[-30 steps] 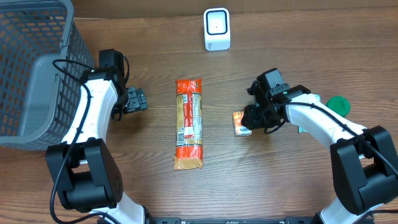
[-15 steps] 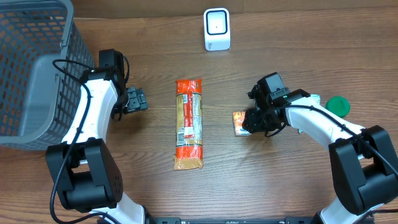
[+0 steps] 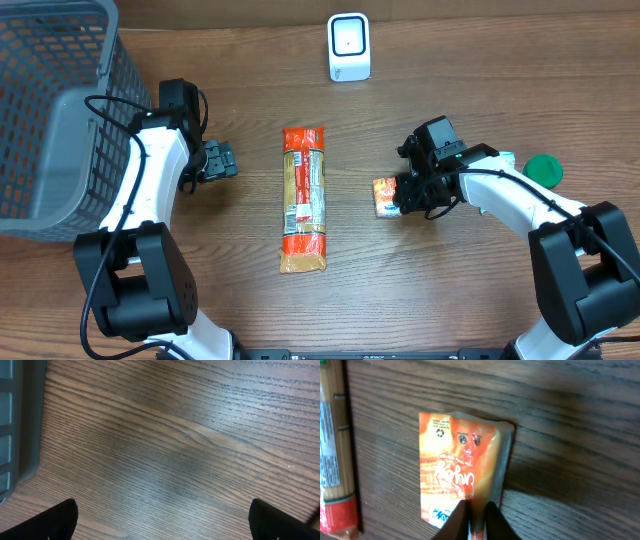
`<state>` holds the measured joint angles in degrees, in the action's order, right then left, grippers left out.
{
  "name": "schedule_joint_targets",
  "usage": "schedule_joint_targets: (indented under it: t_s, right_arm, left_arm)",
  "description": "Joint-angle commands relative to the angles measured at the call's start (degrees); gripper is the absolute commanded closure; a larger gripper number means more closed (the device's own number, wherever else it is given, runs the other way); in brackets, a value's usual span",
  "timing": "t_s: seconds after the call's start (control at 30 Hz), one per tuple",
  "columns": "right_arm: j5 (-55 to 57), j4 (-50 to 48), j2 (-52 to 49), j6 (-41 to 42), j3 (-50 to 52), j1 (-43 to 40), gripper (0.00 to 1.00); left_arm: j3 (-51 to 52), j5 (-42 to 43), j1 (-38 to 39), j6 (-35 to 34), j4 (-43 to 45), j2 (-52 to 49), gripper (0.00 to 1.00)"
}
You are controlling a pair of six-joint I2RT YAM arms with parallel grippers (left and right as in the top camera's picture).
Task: Scan the item barcode
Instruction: 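Lower the right gripper and pinch the orange snack packet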
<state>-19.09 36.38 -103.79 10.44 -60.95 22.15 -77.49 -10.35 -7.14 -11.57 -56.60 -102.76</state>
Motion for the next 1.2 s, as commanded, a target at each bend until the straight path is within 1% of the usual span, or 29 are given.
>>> schedule_joint_targets:
  t_s: [0.0,0.73,0.87,1.17]
  right_arm:
    - [-0.1,-0.4,0.0,-0.5,0.5,-0.2,0.79]
    - [2.6,-5.7,-0.1,-0.5,1.0,-0.1,0.78]
    - [2.6,-5.8,-0.2,-2.0,1.0,0.0,0.78]
    - [2.5,-6.3,-3.3,-2.0,1.0,0.0,0.78]
  left_arm:
    - [-0.2,-0.6,0.0,0.9,0.1,1.2,0.00]
    - [-0.2,-0.6,0.0,0.9,0.1,1.2,0.00]
    - [-0.2,-0.6,0.0,0.9,0.1,1.2,0.00]
    - [-0.2,-0.6,0.0,0.9,0.1,1.2,0.00]
